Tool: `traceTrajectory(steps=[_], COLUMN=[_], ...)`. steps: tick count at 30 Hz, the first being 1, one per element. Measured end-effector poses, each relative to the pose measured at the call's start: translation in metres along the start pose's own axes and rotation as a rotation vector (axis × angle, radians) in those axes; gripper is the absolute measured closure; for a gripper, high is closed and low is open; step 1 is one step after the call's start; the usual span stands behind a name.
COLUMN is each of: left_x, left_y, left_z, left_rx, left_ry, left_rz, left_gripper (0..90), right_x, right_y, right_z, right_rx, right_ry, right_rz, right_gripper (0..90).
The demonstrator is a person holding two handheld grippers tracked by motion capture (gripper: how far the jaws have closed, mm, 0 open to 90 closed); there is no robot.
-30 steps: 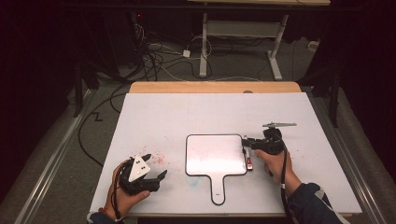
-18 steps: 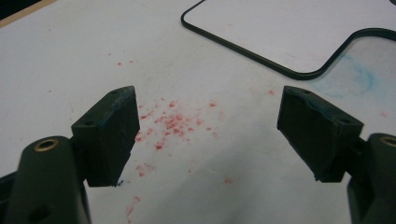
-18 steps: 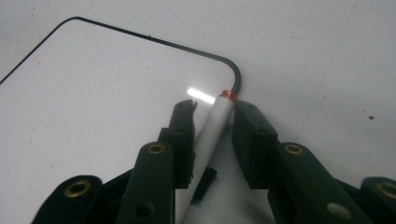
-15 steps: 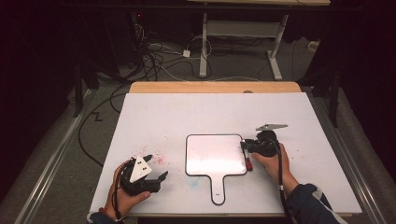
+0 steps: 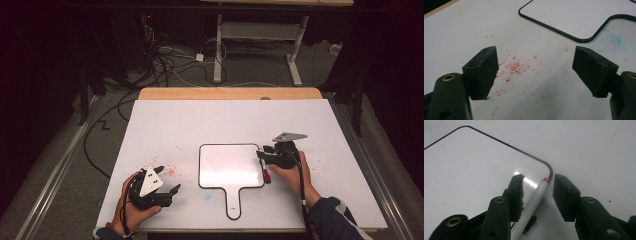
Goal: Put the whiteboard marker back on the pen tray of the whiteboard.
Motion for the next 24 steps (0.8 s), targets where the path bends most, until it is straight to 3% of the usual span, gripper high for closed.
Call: traceTrajectory(steps=[14, 24], left_x=[-0.001, -0.002], left_y=[0.0, -0.001], left_z=[0.001, 0.002], left_rx=[0.008, 0.019], left_ry=[-0.003, -0.009], left_rz=[0.009, 0.018], left_gripper=[20.2, 20.2], right_x=[0.011, 0.02], right_y=[0.02, 0.031], right_z=[-0.023, -0.04], right_rx=[-0.132, -0.217], right_ry=[-0.001, -0.023], right_rz=[-0.129, -0.206], right_gripper=[51.0, 35.0])
Point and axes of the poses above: each handheld gripper's, and its own axes: z roughly forward along the jaws, y roughly out of its top, x roughly to its left, the point moved 4 cm from there along z, roughly forward along the jaws, and after that the axes turned 5 degrees about -x, right-handed, at the moved point
